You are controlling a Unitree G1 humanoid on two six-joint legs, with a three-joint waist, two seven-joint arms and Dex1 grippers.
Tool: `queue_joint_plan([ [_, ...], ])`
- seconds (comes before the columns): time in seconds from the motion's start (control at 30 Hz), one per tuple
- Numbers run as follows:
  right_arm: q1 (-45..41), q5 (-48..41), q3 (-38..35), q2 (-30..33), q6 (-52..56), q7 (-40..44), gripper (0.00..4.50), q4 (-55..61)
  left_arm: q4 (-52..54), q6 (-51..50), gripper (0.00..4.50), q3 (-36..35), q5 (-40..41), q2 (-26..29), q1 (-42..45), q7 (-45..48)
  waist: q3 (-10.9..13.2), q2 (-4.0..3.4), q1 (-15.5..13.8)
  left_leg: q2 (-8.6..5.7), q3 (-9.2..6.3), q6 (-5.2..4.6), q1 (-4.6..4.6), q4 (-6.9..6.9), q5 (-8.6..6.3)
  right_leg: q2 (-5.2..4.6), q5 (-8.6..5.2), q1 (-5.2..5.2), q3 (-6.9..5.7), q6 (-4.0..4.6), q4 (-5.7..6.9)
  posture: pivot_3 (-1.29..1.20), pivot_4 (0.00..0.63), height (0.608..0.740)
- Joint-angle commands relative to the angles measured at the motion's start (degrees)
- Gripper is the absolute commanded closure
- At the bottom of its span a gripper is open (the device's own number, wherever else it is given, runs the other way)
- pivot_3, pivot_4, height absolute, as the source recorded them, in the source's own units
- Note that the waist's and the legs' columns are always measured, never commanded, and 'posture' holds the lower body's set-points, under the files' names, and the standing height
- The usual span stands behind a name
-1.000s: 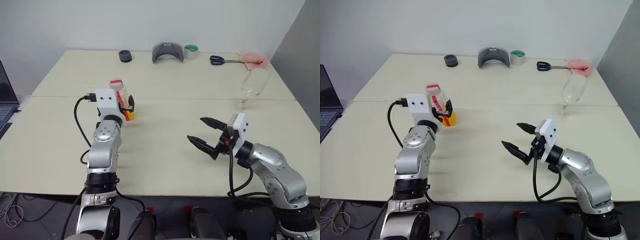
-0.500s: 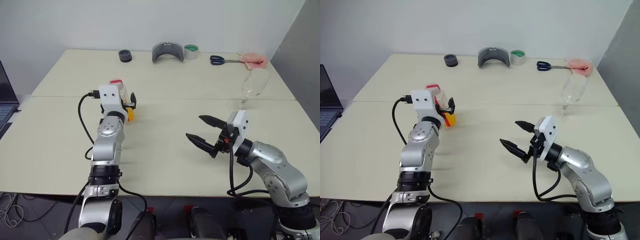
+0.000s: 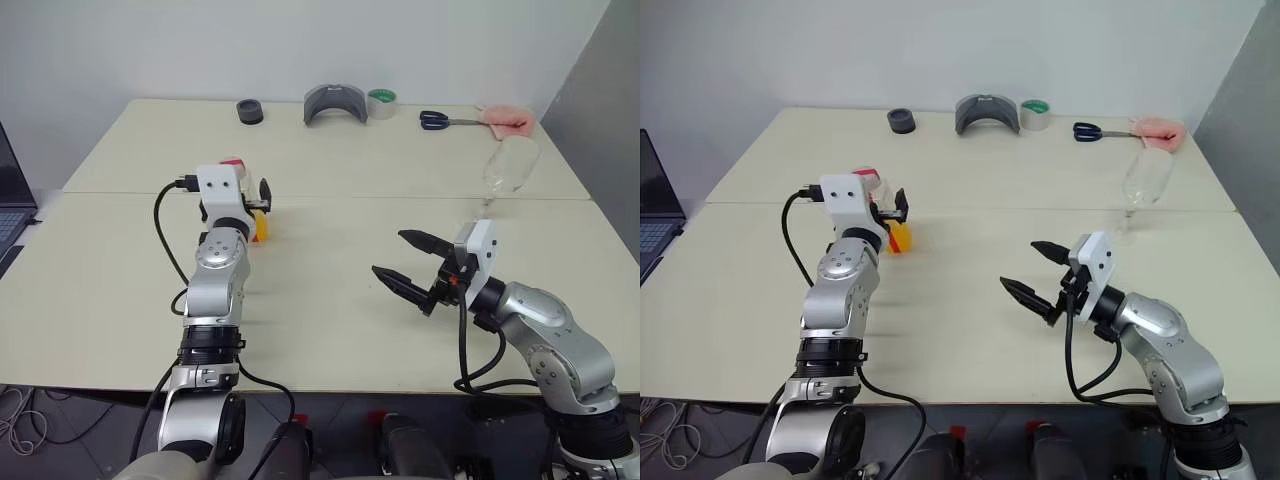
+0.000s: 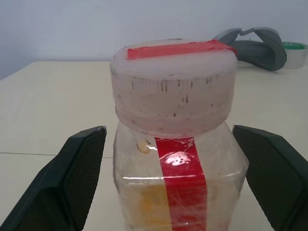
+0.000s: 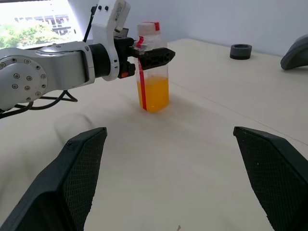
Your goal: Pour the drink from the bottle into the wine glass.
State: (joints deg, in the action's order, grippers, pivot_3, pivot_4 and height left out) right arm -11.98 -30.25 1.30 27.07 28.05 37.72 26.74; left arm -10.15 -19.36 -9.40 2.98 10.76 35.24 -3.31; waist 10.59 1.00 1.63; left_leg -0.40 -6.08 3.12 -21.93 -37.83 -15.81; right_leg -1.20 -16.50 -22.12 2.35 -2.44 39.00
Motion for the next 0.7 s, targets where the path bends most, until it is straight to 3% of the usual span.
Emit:
queue_joint_plan([
  [0.03, -0.93, -0.31, -0.68, 0.36, -0.61, 0.27, 0.0, 1.62, 0.26, 1.38, 0.01, -0.02, -0.97, 0.78, 1.58, -0.65, 0.0, 0.0, 0.0, 0.0, 0.0, 0.0, 0.0, 0.0, 0.0, 0.0, 0.0, 0.0, 0.0, 0.0, 0.0, 0.0, 0.15, 0.74],
  [0.37, -1.24, -0.11, -0.64, 0.14, -0.9, 0.29, 0.0, 1.15, -1.24, 2.0, 0.01, -0.47, -0.74, 1.2, 2.72, -0.29, 0.0, 0.0, 0.0, 0.0, 0.0, 0.0, 0.0, 0.0, 0.0, 0.0, 0.0, 0.0, -0.01, 0.0, 0.0, 0.0, 0.15, 0.74],
  [0.47, -1.08, -0.02, -0.56, 0.18, -0.93, 0.31, 0.0, 1.22, -1.54, 2.23, 0.56, -0.47, -0.85, 1.34, 2.78, -0.3, 0.0, 0.0, 0.0, 0.0, 0.01, 0.0, 0.0, 0.0, 0.0, 0.0, 0.0, 0.0, 0.0, 0.0, 0.0, 0.0, 0.15, 0.74],
  [0.63, -1.05, 0.01, -0.53, 0.31, -0.93, 0.51, 0.0, 1.12, -1.5, 1.68, 2.09, -0.62, -1.07, 1.2, 2.31, -1.16, 0.0, 0.0, 0.01, 0.0, 0.0, 0.0, 0.0, 0.0, 0.0, 0.0, 0.0, -0.01, 0.0, 0.0, 0.0, 0.0, 0.15, 0.74],
  [0.7, -1.1, -0.01, -0.55, 0.36, -0.93, 0.64, 0.0, 1.05, -1.34, 1.52, 2.47, -0.72, -1.08, 1.18, 2.04, -1.52, 0.0, 0.0, 0.03, 0.0, 0.0, 0.0, 0.0, 0.0, 0.0, 0.0, 0.0, -0.01, 0.01, 0.0, 0.0, 0.0, 0.15, 0.74],
])
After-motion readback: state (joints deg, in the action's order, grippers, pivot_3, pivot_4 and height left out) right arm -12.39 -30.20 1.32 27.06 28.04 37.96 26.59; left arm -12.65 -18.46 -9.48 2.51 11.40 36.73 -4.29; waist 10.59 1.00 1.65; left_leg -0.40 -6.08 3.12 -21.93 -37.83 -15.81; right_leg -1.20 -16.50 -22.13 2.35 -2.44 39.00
